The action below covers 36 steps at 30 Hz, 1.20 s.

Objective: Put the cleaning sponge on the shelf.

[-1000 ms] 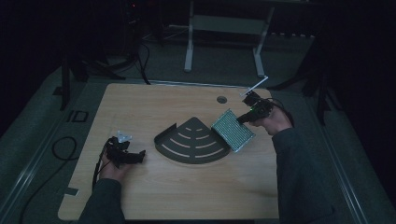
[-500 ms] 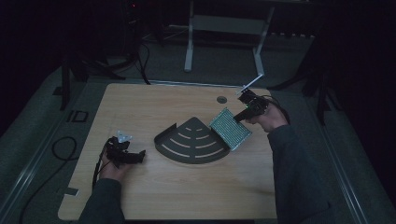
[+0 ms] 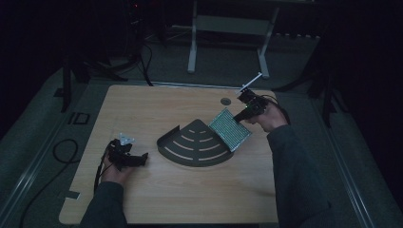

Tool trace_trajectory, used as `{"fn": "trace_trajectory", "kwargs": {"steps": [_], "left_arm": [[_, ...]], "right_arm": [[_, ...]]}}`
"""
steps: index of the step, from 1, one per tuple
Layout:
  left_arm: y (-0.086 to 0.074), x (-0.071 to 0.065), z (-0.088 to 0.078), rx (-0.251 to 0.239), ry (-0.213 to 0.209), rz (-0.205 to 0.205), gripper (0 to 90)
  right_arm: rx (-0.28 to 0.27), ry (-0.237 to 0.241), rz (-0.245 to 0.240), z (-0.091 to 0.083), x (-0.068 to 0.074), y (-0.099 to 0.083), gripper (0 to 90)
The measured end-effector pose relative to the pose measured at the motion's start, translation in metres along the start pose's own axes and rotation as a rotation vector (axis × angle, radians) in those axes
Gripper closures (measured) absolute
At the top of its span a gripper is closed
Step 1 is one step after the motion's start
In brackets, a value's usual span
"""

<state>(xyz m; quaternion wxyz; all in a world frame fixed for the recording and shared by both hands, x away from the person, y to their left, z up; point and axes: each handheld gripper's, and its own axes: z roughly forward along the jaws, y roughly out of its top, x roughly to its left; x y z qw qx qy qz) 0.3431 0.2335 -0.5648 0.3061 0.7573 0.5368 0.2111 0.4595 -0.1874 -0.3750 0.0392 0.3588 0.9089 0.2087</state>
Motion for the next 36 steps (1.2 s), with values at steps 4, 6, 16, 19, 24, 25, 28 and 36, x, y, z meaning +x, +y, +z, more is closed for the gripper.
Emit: {"fn": "trace_trajectory", "kwargs": {"steps": [4,6,16,19,24,25,28,36], "left_arm": [[0.000,0.000,0.000,0.000,-0.001,0.001,2.0],[0.000,0.000,0.000,0.000,-0.001,0.001,2.0],[0.000,0.000,0.000,-0.001,-0.001,0.002,2.0],[0.000,0.000,0.000,-0.001,-0.002,0.001,2.0],[0.000,0.000,0.000,-0.001,-0.002,0.002,2.0],[0.000,0.000,0.000,-0.001,-0.002,0.001,2.0],[0.000,0.000,0.000,-0.001,-0.004,0.001,2.0],[0.000,0.000,0.000,-0.001,-0.004,0.001,2.0]], "right_arm": [[-0.002,0.004,0.000,0.004,0.001,0.004,89.5],[0.000,0.005,0.000,0.006,0.001,0.005,89.5],[0.005,-0.007,-0.001,0.017,0.004,0.011,89.6],[0.005,-0.011,0.003,0.018,0.004,0.012,89.5],[0.008,-0.015,0.002,0.023,0.005,0.013,89.5],[0.010,-0.020,0.002,0.025,0.006,0.014,89.5],[0.010,-0.026,0.001,0.028,0.007,0.015,89.5],[0.021,-0.045,-0.007,0.036,0.012,0.016,89.5]]}}
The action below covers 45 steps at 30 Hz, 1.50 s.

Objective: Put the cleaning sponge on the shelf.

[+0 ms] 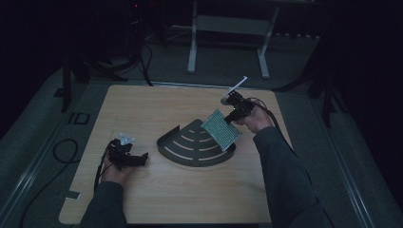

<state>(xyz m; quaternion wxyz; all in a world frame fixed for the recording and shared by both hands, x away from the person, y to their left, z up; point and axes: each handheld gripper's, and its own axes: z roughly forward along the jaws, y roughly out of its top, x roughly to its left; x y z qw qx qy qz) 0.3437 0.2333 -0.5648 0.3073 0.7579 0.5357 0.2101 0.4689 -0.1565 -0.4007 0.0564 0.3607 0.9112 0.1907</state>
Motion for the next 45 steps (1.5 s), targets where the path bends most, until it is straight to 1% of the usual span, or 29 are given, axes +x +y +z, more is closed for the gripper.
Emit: {"fn": "trace_trajectory", "kwargs": {"steps": [4,7,11,20,24,31,45], "left_arm": [[0.000,0.000,0.000,-0.001,0.000,-0.001,2.0],[0.000,0.000,0.000,0.001,0.000,0.001,2.0],[0.000,0.000,0.000,0.001,0.000,0.001,2.0],[0.000,0.000,0.000,0.001,0.000,0.002,2.0],[0.000,0.000,0.000,0.001,0.000,0.002,2.0],[0.000,0.000,0.000,0.001,0.000,0.002,2.0],[0.000,0.000,0.000,0.002,0.000,0.002,2.0]], "right_arm": [[0.012,-0.014,-0.008,0.004,0.004,0.000,89.5],[0.006,-0.021,-0.008,0.006,0.005,-0.001,89.5],[0.016,-0.017,-0.008,0.011,0.007,-0.002,89.5],[0.012,-0.016,-0.002,0.019,0.009,-0.003,89.5],[0.014,-0.017,-0.007,0.022,0.012,-0.004,89.5],[0.020,-0.033,-0.018,0.029,0.017,-0.005,89.5],[0.044,-0.026,-0.031,0.041,0.024,-0.006,89.5]]}}
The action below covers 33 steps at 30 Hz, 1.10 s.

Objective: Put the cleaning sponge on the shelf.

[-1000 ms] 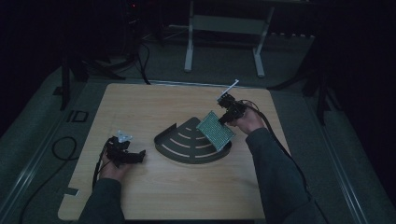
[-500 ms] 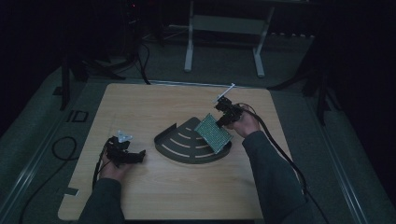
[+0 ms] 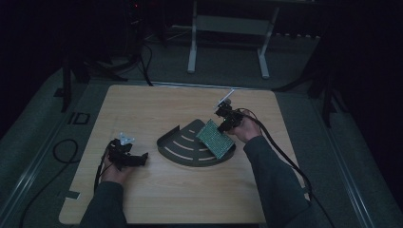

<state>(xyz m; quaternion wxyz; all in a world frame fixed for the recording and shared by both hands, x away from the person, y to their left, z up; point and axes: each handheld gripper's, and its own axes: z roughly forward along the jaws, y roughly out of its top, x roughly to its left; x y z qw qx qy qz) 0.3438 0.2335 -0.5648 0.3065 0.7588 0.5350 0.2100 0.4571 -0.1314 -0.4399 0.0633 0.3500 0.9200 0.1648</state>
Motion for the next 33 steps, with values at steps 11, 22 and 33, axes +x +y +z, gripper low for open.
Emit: {"fn": "trace_trajectory", "kwargs": {"steps": [11,22,33], "left_arm": [[0.000,0.000,0.000,0.000,0.000,0.000,2.0],[0.000,0.000,0.000,0.000,0.000,0.000,2.0],[0.000,0.000,0.000,0.000,0.000,0.000,2.0]], "right_arm": [[0.010,-0.001,-0.003,0.007,0.004,0.000,89.4],[0.015,0.004,0.022,0.014,0.000,-0.007,89.3],[0.003,-0.005,0.036,0.017,0.002,-0.006,89.3]]}}
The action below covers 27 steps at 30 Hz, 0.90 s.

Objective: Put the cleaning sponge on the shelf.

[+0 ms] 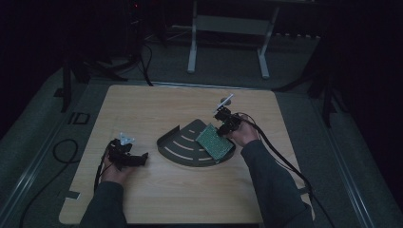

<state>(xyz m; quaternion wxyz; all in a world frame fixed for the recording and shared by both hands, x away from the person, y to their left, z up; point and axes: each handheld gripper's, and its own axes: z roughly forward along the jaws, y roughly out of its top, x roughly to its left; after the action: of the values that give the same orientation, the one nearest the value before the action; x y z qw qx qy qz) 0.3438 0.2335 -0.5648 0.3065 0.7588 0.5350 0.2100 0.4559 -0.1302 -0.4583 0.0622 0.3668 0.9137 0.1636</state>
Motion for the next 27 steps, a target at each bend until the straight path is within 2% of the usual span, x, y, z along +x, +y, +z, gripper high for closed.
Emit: {"fn": "trace_trajectory", "kwargs": {"steps": [7,15,18,22,27], "left_arm": [[0.0000,0.0000,0.0000,0.000,0.000,0.000,2.0],[0.0000,0.0000,0.0000,0.000,0.000,0.000,2.0],[0.0000,0.0000,0.0000,0.000,0.000,0.000,2.0],[0.0000,0.0000,0.0000,0.000,0.000,0.000,2.0],[0.0000,0.0000,0.0000,0.000,0.000,0.000,2.0]], "right_arm": [[0.008,-0.019,-0.008,0.0007,0.0009,-0.0007,89.2],[0.010,-0.021,-0.005,0.0006,-0.0003,-0.0007,88.6],[0.004,-0.024,-0.004,-0.0001,-0.0012,-0.0007,86.0],[0.003,-0.028,-0.005,-0.0016,-0.0015,-0.0012,80.3],[-0.012,-0.022,-0.003,-0.0054,-0.0026,-0.0051,65.2]]}}
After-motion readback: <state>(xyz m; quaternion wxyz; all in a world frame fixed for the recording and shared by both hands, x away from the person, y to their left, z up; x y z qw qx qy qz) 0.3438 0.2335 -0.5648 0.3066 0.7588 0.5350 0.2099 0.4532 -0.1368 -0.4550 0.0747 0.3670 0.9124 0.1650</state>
